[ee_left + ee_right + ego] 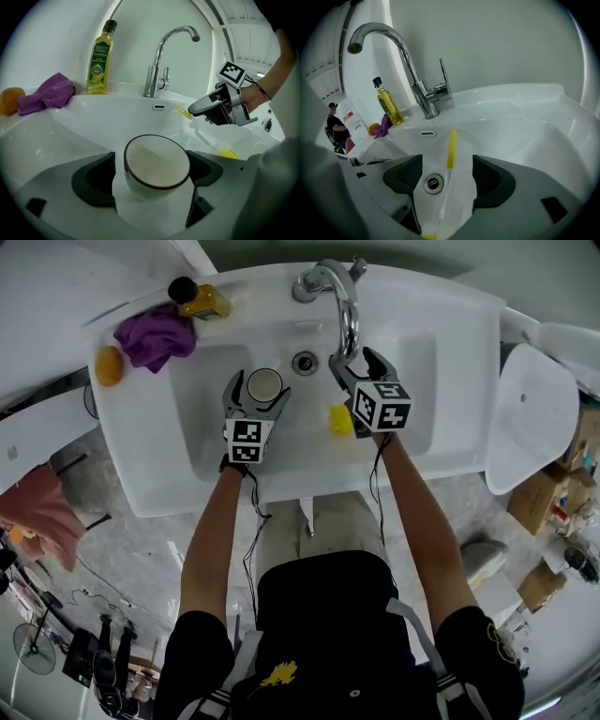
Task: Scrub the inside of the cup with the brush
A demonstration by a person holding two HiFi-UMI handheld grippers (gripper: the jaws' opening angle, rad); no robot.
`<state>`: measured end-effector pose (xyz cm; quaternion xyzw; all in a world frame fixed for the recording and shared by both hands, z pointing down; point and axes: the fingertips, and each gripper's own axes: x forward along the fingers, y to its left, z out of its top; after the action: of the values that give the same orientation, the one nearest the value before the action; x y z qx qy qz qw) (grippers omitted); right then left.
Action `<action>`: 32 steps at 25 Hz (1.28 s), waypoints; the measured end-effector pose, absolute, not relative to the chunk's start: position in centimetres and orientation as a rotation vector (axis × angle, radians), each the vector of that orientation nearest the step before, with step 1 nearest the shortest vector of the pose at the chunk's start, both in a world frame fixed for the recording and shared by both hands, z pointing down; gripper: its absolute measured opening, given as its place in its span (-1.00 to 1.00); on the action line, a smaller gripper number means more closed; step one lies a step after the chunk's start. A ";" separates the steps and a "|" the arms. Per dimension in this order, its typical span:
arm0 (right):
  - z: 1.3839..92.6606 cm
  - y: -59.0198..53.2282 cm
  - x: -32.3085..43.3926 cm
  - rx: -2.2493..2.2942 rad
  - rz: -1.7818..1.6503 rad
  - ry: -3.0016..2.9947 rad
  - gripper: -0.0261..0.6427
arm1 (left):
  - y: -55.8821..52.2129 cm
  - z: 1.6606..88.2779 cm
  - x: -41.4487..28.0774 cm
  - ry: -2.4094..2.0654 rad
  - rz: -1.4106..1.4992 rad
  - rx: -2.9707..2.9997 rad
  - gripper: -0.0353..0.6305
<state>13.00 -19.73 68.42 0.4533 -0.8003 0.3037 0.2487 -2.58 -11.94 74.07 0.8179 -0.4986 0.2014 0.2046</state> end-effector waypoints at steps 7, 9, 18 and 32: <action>70.2 -20.2 12.8 1.235 0.839 -2.166 0.12 | -13.0 75.6 -1.0 -1.400 0.584 2.300 0.49; 70.2 -20.3 12.9 1.241 0.833 -2.165 0.07 | -13.0 76.2 -0.9 -1.395 0.594 2.291 0.49; 70.7 -20.0 13.9 1.275 0.819 -2.130 -0.46 | -12.4 77.9 -1.6 -1.437 0.754 2.281 0.39; 59.3 -18.9 14.4 1.446 0.789 -2.292 -0.71 | -9.6 68.9 -1.0 -1.184 0.616 2.385 0.38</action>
<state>14.35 -18.91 59.28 0.5059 -0.8018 0.2758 0.1586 -0.99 -9.57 68.87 0.8544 -0.4242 0.2208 0.2030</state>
